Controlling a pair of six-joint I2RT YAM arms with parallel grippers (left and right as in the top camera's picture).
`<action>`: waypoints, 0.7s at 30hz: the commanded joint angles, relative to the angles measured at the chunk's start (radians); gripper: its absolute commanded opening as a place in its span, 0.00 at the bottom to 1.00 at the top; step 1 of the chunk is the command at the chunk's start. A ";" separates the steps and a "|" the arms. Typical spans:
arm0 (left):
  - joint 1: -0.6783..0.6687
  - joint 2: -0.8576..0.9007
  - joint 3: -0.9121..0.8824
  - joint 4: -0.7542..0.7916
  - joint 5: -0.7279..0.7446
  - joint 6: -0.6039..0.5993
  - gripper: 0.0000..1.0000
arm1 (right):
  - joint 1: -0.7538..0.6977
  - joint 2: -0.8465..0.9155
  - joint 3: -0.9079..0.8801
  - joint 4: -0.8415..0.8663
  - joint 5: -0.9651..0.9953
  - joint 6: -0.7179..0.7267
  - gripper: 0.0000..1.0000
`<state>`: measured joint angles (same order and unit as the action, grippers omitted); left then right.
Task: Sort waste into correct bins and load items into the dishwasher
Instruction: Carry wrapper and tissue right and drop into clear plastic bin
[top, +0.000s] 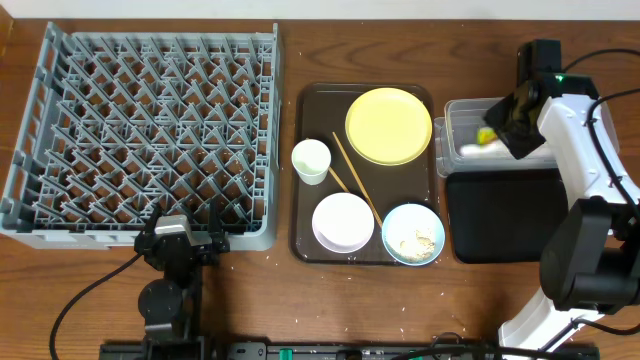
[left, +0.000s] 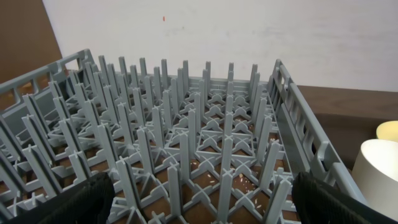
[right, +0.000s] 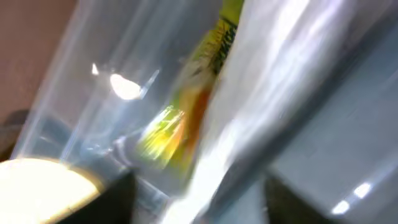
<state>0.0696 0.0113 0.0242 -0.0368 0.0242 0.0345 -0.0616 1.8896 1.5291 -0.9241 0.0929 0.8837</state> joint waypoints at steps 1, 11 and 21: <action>0.004 -0.005 -0.020 -0.033 -0.008 0.014 0.92 | -0.003 -0.045 0.064 0.019 -0.080 -0.196 0.96; 0.004 -0.005 -0.020 -0.033 -0.008 0.014 0.92 | 0.257 -0.199 0.143 -0.272 -0.426 -0.646 0.86; 0.004 -0.005 -0.020 -0.033 -0.008 0.014 0.92 | 0.575 -0.193 -0.227 -0.137 -0.206 -0.114 0.63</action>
<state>0.0696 0.0113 0.0242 -0.0368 0.0242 0.0345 0.4789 1.6974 1.4021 -1.1240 -0.2096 0.5308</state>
